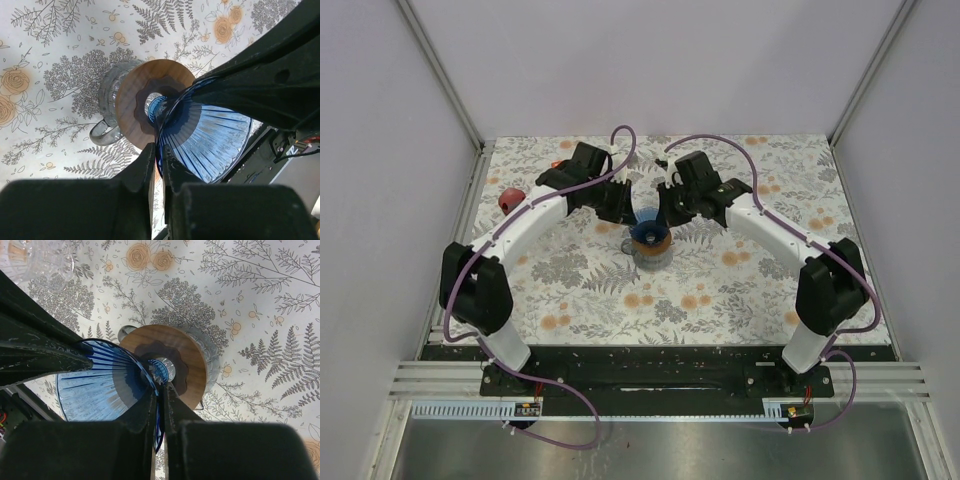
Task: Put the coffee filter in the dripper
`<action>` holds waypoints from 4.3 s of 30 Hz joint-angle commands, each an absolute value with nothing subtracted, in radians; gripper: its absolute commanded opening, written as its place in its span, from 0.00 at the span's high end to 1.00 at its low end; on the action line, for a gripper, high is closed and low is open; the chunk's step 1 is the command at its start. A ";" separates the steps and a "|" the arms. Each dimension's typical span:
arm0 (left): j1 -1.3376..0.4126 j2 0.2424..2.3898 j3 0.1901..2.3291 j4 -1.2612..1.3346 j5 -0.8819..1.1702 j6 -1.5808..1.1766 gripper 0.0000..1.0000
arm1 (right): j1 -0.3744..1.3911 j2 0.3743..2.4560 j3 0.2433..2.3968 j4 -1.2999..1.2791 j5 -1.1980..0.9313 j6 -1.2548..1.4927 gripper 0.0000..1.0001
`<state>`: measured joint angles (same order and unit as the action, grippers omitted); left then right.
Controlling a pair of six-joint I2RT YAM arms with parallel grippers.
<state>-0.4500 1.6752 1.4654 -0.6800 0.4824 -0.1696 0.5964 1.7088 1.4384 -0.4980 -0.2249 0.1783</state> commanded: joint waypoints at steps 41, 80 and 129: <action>-0.495 1.951 1.316 -0.686 0.408 -0.086 1.00 | 0.561 1.885 1.269 -0.449 -0.239 0.155 1.00; -0.463 1.807 1.707 -0.792 0.403 -0.031 0.33 | 0.566 1.779 1.664 -0.687 -0.232 0.114 0.44; -0.328 2.140 1.540 -0.141 -0.534 0.949 0.46 | 0.554 1.545 1.565 -0.687 -0.146 -0.083 0.24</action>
<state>-0.3328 2.1281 1.5414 -0.2325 -0.4988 0.9199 0.5583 1.5978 1.5627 -0.7109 -0.1486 -0.0635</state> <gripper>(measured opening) 0.567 0.757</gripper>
